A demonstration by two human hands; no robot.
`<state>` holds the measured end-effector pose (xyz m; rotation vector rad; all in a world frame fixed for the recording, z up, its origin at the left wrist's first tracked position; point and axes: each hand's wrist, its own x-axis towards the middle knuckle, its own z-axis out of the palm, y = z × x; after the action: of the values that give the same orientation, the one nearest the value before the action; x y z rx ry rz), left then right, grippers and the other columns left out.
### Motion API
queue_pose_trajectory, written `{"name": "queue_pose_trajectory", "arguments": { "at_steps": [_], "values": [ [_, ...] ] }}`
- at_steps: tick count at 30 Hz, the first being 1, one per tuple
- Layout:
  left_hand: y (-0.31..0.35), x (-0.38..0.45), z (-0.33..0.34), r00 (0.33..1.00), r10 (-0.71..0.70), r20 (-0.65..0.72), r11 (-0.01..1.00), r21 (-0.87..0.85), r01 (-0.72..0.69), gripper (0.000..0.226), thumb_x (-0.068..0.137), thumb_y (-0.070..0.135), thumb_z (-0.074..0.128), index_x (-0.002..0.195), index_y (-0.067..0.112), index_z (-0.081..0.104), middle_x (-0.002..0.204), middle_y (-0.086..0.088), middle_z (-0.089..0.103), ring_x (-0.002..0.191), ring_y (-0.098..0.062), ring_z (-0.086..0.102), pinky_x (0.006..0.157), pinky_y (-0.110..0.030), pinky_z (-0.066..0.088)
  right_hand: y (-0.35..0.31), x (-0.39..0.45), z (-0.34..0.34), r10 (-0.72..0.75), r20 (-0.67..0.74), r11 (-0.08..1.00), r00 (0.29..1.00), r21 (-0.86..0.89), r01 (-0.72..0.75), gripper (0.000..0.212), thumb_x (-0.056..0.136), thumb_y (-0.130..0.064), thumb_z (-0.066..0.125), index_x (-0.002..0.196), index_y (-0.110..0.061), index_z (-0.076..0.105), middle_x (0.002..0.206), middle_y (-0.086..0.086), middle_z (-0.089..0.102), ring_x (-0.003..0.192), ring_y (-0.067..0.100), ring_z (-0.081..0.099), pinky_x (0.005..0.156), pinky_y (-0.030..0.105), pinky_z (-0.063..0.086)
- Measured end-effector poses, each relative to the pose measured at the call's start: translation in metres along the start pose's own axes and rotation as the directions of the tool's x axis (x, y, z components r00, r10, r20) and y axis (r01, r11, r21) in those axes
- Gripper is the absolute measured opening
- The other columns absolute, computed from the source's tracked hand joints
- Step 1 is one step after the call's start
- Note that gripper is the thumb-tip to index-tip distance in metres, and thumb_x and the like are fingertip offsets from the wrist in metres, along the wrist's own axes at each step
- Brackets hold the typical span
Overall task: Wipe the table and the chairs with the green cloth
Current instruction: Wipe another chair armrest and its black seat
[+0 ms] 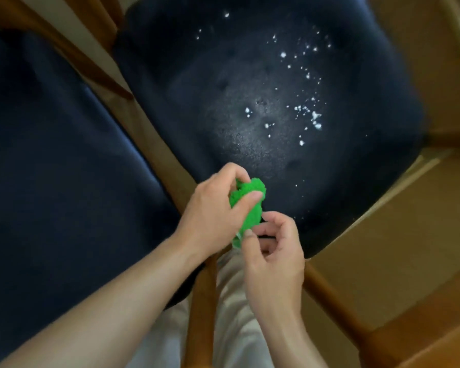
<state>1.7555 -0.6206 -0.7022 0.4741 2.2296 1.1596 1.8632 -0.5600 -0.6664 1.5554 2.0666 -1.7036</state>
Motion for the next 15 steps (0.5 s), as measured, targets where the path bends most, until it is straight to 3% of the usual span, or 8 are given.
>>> {"name": "queue_pose_trajectory", "arguments": {
  "at_steps": [3, 5, 8, 10, 12, 15],
  "values": [
    [0.002, -0.003, 0.021, 0.993, -0.100, 0.063, 0.994, -0.032, 0.103, 0.019, 0.080, 0.040, 0.064, 0.089, 0.034, 0.049, 0.070, 0.012, 0.055, 0.067, -0.003, 0.055, 0.058, -0.013, 0.038, 0.013, 0.001, -0.001, 0.018, -0.103, 0.999, 0.994, -0.030, -0.021, 0.033, 0.087, -0.019, 0.068, 0.097, -0.046, 0.051, 0.089, -0.017, 0.060, 0.081, 0.002, 0.059, 0.061, 0.015, 0.050],
    [-0.008, -0.005, 0.024, 0.980, -0.185, 0.078, 0.983, 0.035, 0.183, 0.025, 0.080, 0.039, 0.066, 0.093, 0.038, 0.045, 0.074, 0.014, 0.058, 0.069, -0.001, 0.057, 0.065, -0.020, 0.045, 0.022, 0.002, -0.001, 0.026, -0.052, 0.989, 0.998, -0.143, -0.033, 0.038, 0.087, -0.026, 0.068, 0.112, -0.046, 0.047, 0.099, -0.019, 0.054, 0.085, 0.001, 0.058, 0.065, 0.020, 0.053],
    [-0.022, -0.009, 0.020, 0.945, -0.322, 0.050, 0.947, 0.016, 0.321, 0.032, 0.078, 0.036, 0.073, 0.096, 0.035, 0.047, 0.083, 0.011, 0.064, 0.076, -0.008, 0.063, 0.074, -0.036, 0.053, 0.035, 0.006, 0.008, -0.036, 0.038, 0.953, 0.999, -0.299, 0.046, 0.054, 0.087, -0.030, 0.068, 0.134, -0.032, 0.042, 0.108, -0.013, 0.045, 0.086, 0.005, 0.057, 0.070, 0.024, 0.051],
    [-0.023, -0.008, 0.016, 0.927, -0.372, 0.049, 0.927, -0.027, 0.373, 0.031, 0.076, 0.036, 0.076, 0.095, 0.032, 0.051, 0.081, 0.008, 0.066, 0.073, -0.008, 0.065, 0.072, -0.034, 0.055, 0.036, 0.015, 0.014, -0.104, -0.010, 0.915, 0.995, -0.392, 0.091, 0.052, 0.086, -0.027, 0.068, 0.133, -0.028, 0.046, 0.106, -0.009, 0.044, 0.082, 0.009, 0.055, 0.065, 0.024, 0.045],
    [-0.020, -0.005, 0.012, 0.931, -0.361, 0.044, 0.932, -0.018, 0.363, 0.025, 0.077, 0.033, 0.077, 0.090, 0.029, 0.056, 0.074, 0.009, 0.067, 0.066, -0.004, 0.063, 0.067, -0.024, 0.052, 0.032, 0.027, 0.015, -0.129, -0.084, 0.888, 0.988, -0.454, 0.077, 0.044, 0.085, -0.025, 0.068, 0.126, -0.026, 0.053, 0.101, -0.006, 0.049, 0.080, 0.015, 0.055, 0.064, 0.028, 0.039],
    [-0.009, 0.002, 0.008, 0.949, -0.306, 0.078, 0.952, 0.014, 0.306, 0.012, 0.080, 0.030, 0.074, 0.085, 0.027, 0.063, 0.072, 0.010, 0.066, 0.064, -0.002, 0.060, 0.067, -0.021, 0.050, 0.028, 0.043, 0.008, -0.150, -0.220, 0.922, 0.964, -0.382, 0.056, 0.025, 0.085, -0.024, 0.067, 0.109, -0.019, 0.064, 0.092, -0.001, 0.057, 0.078, 0.018, 0.054, 0.066, 0.033, 0.040]
  ]
}}
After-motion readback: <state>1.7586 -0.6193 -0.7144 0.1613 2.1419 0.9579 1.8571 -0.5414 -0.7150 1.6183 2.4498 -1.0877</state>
